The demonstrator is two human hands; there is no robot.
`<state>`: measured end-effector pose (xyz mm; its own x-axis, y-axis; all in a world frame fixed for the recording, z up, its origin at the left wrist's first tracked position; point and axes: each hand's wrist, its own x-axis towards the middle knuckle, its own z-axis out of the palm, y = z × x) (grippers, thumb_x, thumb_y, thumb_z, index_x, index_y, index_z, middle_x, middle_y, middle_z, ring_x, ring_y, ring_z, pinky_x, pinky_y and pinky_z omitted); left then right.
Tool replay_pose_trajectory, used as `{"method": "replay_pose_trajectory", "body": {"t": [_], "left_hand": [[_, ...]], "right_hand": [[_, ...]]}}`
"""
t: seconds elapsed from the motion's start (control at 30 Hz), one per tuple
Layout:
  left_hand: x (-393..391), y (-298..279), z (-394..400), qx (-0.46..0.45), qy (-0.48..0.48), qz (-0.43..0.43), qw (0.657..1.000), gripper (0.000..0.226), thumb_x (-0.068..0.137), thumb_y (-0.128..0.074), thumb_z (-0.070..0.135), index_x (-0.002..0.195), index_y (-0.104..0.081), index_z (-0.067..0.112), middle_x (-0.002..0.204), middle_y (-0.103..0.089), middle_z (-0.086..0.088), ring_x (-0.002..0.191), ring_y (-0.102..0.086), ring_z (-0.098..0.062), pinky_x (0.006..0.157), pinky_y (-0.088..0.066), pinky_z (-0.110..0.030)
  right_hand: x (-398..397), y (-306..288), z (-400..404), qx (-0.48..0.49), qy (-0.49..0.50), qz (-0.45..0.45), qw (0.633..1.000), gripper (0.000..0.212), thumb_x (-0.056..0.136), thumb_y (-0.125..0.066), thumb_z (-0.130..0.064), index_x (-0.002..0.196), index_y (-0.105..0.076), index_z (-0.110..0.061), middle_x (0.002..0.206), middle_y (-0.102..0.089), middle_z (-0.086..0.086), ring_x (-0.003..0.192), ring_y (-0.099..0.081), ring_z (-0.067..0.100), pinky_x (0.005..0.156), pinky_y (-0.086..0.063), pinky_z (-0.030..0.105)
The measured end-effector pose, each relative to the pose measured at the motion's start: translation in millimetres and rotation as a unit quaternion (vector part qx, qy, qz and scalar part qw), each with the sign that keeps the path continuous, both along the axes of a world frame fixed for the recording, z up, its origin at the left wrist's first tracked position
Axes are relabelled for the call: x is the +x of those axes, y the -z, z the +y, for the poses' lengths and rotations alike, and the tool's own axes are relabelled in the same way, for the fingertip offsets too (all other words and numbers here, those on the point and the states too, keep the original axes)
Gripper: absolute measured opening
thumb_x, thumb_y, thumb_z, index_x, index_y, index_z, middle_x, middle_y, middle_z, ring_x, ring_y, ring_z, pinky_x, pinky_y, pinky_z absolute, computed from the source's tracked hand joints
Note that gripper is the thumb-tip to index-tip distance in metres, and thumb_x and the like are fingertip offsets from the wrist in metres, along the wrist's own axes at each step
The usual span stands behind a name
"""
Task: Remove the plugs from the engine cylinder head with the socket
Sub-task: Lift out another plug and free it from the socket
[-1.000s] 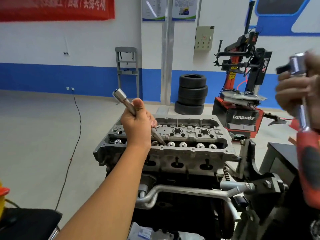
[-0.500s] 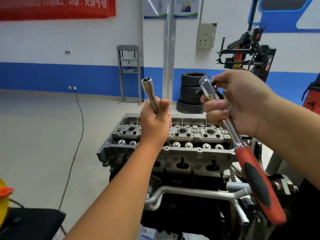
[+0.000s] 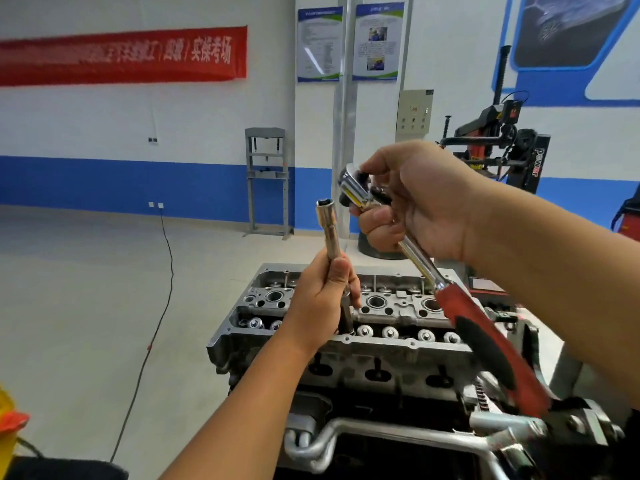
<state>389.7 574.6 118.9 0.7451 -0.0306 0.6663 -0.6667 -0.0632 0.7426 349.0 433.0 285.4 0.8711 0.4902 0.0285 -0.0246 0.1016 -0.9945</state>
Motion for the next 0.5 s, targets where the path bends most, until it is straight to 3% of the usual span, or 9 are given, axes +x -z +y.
{"method": "replay_pose_trajectory", "body": {"t": [0.13,0.23,0.5], "left_hand": [[0,3,-1,0.019,0.021,0.014,1.0,0.038,0.104,-0.041,0.055,0.094,-0.053,0.02,0.076,-0.059,-0.002,0.071,-0.06,-0.029,0.072,-0.057,-0.05],[-1,6,-5,0.059,0.027,0.017,0.998,0.054,0.095,-0.045,0.076,0.094,-0.054,0.023,0.077,-0.059,-0.002,0.071,-0.058,-0.023,0.072,-0.057,-0.046],[0,9,-6,0.075,0.004,-0.004,0.997,0.042,0.099,-0.043,0.064,0.095,-0.054,0.024,0.079,-0.062,-0.01,0.069,-0.06,-0.02,0.072,-0.058,-0.048]], "right_hand": [[0,-9,2,-0.035,-0.024,-0.006,0.999,0.022,0.102,-0.045,-0.021,0.088,-0.051,-0.006,0.065,-0.051,0.009,0.043,-0.036,0.009,0.032,-0.028,0.019],[0,-20,-1,-0.067,-0.029,0.0,0.997,0.021,0.102,-0.049,-0.021,0.089,-0.053,-0.004,0.071,-0.049,0.009,0.043,-0.035,0.007,0.031,-0.027,0.018],[-2,-26,-16,-0.122,-0.008,-0.05,0.991,0.007,0.104,-0.047,-0.011,0.098,-0.046,-0.013,0.069,-0.059,0.014,0.04,-0.037,0.011,0.031,-0.029,0.017]]}}
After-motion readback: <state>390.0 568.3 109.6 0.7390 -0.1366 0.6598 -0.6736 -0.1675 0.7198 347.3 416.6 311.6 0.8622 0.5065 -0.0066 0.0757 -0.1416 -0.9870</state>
